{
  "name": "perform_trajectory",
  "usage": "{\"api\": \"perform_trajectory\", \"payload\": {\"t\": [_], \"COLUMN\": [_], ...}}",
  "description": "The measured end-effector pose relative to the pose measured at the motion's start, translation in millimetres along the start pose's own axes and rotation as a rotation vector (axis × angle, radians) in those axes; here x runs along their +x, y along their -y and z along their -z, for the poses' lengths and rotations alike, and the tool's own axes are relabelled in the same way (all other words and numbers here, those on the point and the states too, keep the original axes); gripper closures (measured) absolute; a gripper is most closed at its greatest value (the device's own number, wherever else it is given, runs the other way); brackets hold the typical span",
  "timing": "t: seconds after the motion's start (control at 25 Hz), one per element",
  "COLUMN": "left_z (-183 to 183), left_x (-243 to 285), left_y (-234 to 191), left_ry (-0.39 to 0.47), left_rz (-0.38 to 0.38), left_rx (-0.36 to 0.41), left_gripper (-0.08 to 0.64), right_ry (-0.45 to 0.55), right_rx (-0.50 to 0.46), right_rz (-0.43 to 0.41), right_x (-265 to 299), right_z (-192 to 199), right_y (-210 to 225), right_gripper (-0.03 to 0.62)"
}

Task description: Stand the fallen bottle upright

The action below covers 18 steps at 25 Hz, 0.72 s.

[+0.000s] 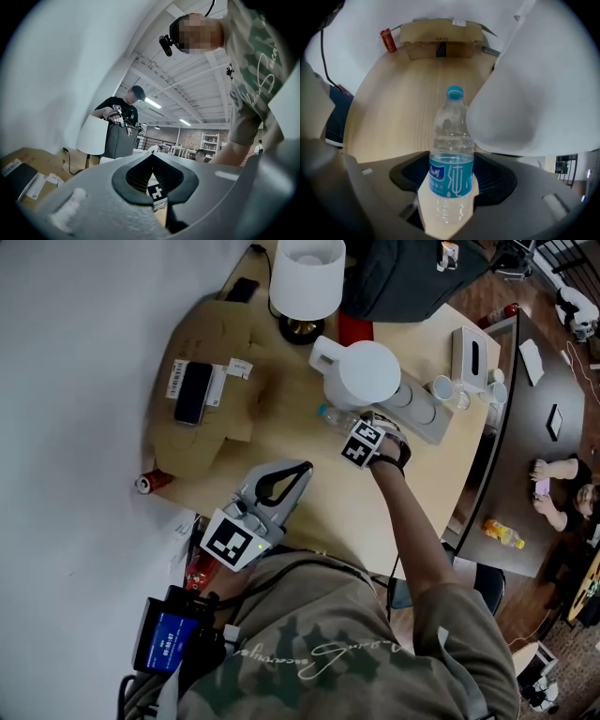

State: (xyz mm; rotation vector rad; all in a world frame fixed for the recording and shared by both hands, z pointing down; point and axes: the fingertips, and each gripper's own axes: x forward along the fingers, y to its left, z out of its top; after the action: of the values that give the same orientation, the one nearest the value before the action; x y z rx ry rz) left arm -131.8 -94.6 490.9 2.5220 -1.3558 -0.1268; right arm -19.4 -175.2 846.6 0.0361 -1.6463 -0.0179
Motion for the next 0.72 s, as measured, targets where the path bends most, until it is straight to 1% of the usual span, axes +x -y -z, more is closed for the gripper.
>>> {"api": "perform_trajectory", "payload": {"t": [0.16,0.28,0.48,0.56,0.64,0.72], "left_z": [9.2,14.3,13.0,15.7,16.3,14.0], "left_x": [-0.1,2.5,7.8,7.9,7.3,6.1], "left_y": [-12.0,-16.5,-14.2,-16.0,-14.3,-10.7], "left_ry": [-0.009,-0.014,-0.019,-0.02,-0.019,-0.015], "left_rz": [-0.008,-0.006,-0.004,-0.005,-0.006,-0.011], "left_rx": [-0.012,-0.014,-0.006,-0.005,-0.004,-0.007], "left_gripper": [0.557,0.557,0.557,0.557,0.557,0.557], "right_ry": [-0.038,-0.046,-0.043,-0.021,0.027,0.126], "right_rx": [-0.023,-0.036,-0.046,-0.051,-0.035,0.035], "right_rz": [0.003,0.002,-0.018,-0.005,0.004,0.0], "right_x": [17.8,29.9,30.9,33.5,29.2,11.0], "right_z": [-0.5,-3.0,-5.0,-5.8,-5.0,-6.9], "right_y": [5.3,5.7,6.1,5.3,-0.5,-8.3], "right_gripper": [0.279,0.272,0.272,0.275,0.278,0.278]}}
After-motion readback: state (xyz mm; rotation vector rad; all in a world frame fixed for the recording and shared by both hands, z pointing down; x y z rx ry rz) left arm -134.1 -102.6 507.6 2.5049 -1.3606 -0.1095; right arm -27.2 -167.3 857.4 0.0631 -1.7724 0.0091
